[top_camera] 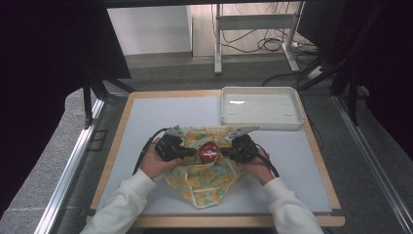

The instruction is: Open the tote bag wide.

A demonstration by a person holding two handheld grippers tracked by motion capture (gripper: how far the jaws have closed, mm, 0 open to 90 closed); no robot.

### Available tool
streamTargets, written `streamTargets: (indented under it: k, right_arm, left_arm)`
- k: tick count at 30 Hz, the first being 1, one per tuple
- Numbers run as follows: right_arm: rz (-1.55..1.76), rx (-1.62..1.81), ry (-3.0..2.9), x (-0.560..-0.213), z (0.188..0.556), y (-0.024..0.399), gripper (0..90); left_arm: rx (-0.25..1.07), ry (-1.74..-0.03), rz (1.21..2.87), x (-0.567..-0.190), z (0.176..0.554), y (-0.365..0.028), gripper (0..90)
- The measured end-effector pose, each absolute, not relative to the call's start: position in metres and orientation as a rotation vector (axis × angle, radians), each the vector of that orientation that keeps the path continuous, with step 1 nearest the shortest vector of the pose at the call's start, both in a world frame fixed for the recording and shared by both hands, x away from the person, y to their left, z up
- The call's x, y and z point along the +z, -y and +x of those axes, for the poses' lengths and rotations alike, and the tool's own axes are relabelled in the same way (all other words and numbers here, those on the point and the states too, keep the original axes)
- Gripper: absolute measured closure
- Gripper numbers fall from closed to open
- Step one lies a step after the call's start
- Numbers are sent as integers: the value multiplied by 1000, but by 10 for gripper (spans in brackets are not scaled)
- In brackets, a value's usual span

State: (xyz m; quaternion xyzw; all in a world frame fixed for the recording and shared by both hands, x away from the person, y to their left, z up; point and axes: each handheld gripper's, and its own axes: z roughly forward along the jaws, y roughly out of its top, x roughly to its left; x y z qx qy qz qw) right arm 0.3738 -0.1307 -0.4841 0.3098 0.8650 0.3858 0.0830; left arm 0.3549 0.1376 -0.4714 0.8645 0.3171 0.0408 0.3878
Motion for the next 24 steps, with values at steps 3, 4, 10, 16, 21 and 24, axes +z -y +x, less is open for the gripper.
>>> streamTargets:
  k: [3, 4, 10, 16, 21, 24]
  right_arm:
    - [936, 1149, -2594, -486, 373, 131, 889]
    - [940, 1148, -2598, -486, 373, 131, 889]
    - [930, 1115, -2652, -495, 371, 128, 889]
    - [921, 1087, -2716, -504, 366, 127, 889]
    - [884, 1061, -2770, -509, 355, 126, 890]
    - [861, 1042, -2803, -514, 346, 127, 890]
  left_arm:
    - [111, -827, 2205, -476, 361, -139, 900]
    - [101, -837, 2207, -479, 365, -139, 900]
    - [74, -888, 2215, -494, 386, -135, 900]
    - [44, -947, 2201, -506, 406, -135, 900]
    - [52, -1000, 2198, -516, 415, -134, 900]
    - [61, -1036, 2194, -522, 423, -133, 900]
